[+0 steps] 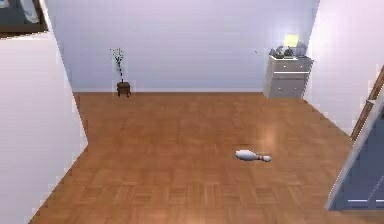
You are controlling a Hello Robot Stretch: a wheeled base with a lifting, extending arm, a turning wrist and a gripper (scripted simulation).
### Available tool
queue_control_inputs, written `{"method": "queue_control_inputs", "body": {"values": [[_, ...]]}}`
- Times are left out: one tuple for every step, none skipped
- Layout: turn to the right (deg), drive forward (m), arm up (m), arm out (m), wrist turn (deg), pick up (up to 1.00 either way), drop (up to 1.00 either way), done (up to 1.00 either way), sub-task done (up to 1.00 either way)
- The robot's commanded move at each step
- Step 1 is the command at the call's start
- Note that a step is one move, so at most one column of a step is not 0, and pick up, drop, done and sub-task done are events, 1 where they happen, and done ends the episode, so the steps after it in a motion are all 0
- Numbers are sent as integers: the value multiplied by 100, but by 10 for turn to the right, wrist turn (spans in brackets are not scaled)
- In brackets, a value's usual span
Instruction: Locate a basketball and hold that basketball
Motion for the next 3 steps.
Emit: {"method": "queue_control_inputs", "body": {"values": [[-450, 0, 0, 0, 0, 0, 0, 0, 0], [-450, 0, 0, 0, 0, 0, 0, 0, 0], [-450, 0, 0, 0, 0, 0, 0, 0, 0]]}}
